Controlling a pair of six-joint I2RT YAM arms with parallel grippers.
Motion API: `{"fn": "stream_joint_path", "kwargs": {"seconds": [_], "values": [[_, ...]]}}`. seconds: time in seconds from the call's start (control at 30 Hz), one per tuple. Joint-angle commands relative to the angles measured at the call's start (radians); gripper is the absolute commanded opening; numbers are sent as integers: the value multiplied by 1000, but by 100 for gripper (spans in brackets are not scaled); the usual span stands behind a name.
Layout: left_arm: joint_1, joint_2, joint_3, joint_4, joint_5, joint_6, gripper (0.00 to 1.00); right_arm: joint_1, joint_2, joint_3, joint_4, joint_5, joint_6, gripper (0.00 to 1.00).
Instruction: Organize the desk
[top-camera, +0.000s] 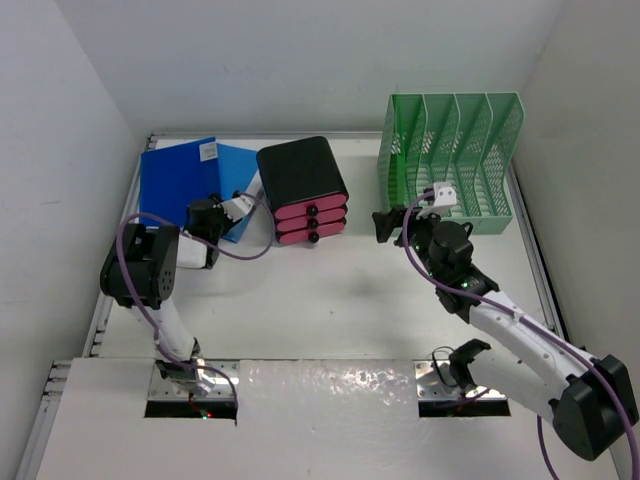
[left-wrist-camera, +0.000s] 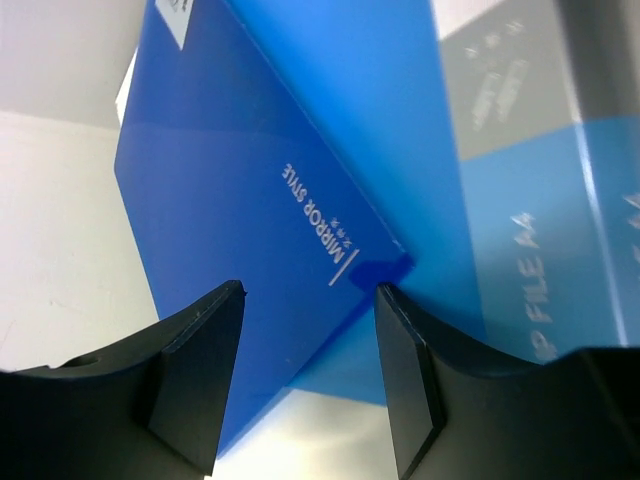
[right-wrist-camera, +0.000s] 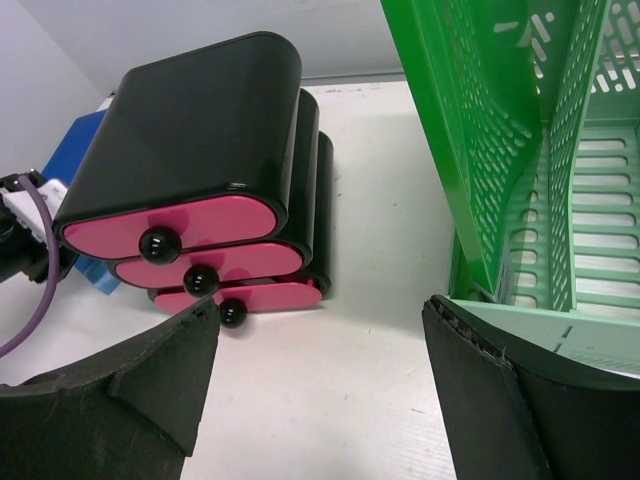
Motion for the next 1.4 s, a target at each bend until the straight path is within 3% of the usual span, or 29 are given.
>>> {"fn": "stream_joint_path", "kwargs": {"seconds": [0.0,0.2,0.5,0.63,0.67,0.73,1.1,1.37], "values": [[-18,39,38,114,-95,-45,52,3,-18,-8,48,4,-20,80],[-22,30,37,124,-94,-68,46,5,-19,-14,48,7,-28,80],[-36,150,113,147,-215,-104,42,3,-33,-18,43,-2,-46,82],[-48,204,170,102,-252,-98,20,3,-67,-29,34,5,-63,82],[-48,207,173,98,-247,-99,7,3,-73,-35,33,10,-66,82],[-48,204,164,102,-232,-99,0,3,-90,-40,30,24,-68,82],[-38,27,72,70,-183,-160,0,5,-88,-32,-19,39,-63,82],[-24,-252,8,-331,-20,-219,0,3,-70,-54,-23,10,-25,81]]}}
